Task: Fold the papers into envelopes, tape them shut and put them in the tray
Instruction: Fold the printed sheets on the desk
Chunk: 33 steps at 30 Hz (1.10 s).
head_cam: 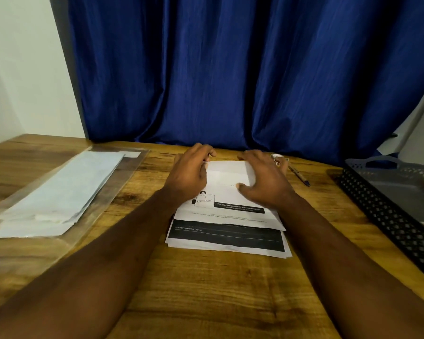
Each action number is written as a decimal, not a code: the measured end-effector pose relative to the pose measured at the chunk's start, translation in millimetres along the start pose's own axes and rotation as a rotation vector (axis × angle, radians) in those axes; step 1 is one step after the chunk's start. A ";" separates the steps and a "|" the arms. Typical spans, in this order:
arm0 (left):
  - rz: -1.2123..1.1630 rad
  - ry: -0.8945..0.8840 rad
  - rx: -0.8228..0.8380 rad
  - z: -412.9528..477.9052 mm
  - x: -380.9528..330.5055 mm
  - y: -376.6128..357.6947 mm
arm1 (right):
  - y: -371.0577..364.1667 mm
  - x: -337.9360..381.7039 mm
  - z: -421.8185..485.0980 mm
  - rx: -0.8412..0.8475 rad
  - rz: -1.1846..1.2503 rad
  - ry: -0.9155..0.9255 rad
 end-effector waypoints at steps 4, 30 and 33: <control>-0.030 -0.066 -0.046 2.3 -5.8 2.9 | 7.4 0.9 3.9 -0.101 -0.098 -0.029; 0.055 0.058 0.368 -12.9 9.3 -10.4 | -9.1 22.5 -2.6 0.326 -0.001 -0.030; 0.117 0.087 0.396 -14.2 13.8 -11.7 | -23.8 37.0 -6.6 0.475 0.003 0.008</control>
Point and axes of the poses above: each hand's wrist, its own z-axis towards the middle knuckle, its own y-axis out of the back of the hand, x = y × z, the point moved 3 cm from there along z, towards the middle knuckle, and after that the axes turned 15 degrees about -x, right-handed, at the moved point
